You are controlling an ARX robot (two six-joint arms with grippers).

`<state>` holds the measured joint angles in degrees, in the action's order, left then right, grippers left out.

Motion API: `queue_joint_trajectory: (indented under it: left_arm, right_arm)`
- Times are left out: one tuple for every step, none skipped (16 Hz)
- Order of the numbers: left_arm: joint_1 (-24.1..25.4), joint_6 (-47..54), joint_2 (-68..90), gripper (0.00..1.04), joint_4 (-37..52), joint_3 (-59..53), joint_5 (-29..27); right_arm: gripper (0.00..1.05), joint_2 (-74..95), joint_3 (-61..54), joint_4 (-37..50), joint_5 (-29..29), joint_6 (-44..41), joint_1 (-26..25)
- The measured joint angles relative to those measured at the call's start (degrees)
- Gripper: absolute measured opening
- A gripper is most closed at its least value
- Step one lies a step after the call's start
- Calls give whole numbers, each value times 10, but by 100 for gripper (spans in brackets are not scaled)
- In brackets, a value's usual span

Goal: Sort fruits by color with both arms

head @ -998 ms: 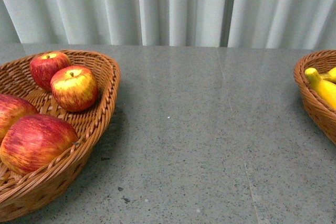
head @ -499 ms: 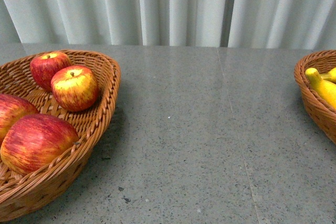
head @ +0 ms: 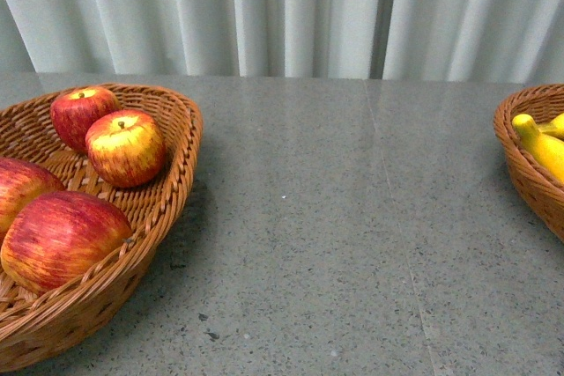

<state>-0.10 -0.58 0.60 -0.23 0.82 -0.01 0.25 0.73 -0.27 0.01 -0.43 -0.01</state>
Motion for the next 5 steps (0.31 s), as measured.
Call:
queue_joint_trajectory:
  left_arm:
    - [0,0,0,98,0,0,0]
    - [0,0,0,98,0,0,0]
    - [0,0,0,98,0,0,0]
    - [0,0,0,98,0,0,0]
    - [0,0,0,98,0,0,0]
  right_arm:
    - [98,0,0,0,0,0,0]
    - [98,0,0,0,0,0,0]
    - [98,0,0,0,0,0,0]
    - [98,0,0,0,0,0,0]
    - [98,0,0,0,0,0,0]
